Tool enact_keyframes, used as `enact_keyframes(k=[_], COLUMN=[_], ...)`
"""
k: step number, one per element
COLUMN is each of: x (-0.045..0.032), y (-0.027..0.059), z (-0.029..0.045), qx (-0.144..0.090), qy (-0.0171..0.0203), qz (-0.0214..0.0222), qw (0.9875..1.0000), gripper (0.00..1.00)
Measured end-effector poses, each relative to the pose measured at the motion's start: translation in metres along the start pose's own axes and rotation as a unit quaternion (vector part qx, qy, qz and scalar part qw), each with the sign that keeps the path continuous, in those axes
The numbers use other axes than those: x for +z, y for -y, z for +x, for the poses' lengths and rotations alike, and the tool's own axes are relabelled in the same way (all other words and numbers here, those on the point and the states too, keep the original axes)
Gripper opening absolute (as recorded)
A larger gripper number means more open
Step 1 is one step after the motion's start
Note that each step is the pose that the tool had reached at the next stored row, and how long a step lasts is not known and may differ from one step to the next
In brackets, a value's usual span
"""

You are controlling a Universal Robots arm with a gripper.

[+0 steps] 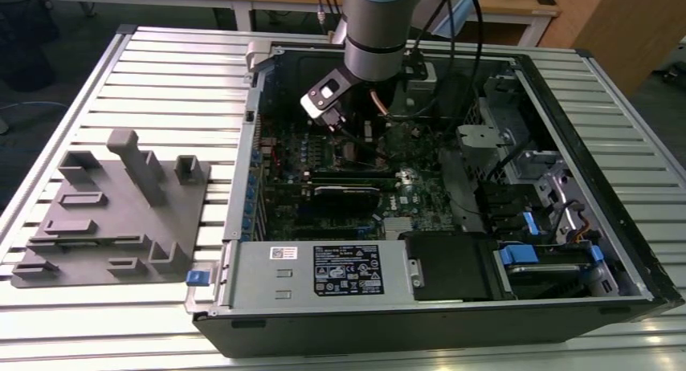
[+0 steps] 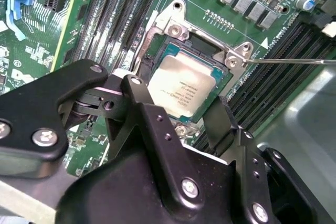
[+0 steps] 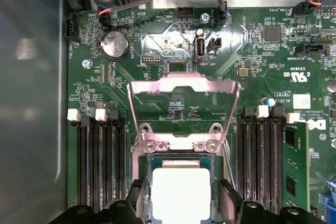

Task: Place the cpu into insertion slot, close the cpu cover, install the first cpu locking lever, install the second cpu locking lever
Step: 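Place the cpu into insertion slot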

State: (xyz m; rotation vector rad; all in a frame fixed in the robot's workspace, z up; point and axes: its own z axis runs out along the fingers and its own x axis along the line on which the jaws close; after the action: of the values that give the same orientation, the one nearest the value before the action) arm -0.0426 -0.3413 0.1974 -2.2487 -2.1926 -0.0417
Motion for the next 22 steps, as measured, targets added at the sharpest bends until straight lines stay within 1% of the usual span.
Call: enact_keyframes(k=[7, 14, 16, 18, 19, 21, 22], x=[-0.0131, -0.0143, -0.0144, -0.0145, -0.0145, -0.0146, -0.0147], y=[-0.0002, -0.0003, -0.0003, -0.0003, -0.0003, -0.0003, -0.0003], z=[0.0003, 0.0003, 0.0003, 0.0003, 0.0003, 0.0003, 0.0003], qx=[0.000, 0.000, 0.000, 0.000, 0.000, 0.000, 0.000], qy=[0.0000, -0.0001, -0.0001, -0.0001, -0.0001, 0.0000, -0.0001], qz=[0.0000, 0.0000, 0.0000, 0.0000, 0.0000, 0.0000, 0.0000], qw=[1.0000, 1.0000, 1.0000, 1.0000, 1.0000, 1.0000, 1.0000], gripper=[0.67, 0.67, 0.65, 0.52, 0.52, 0.41, 0.41])
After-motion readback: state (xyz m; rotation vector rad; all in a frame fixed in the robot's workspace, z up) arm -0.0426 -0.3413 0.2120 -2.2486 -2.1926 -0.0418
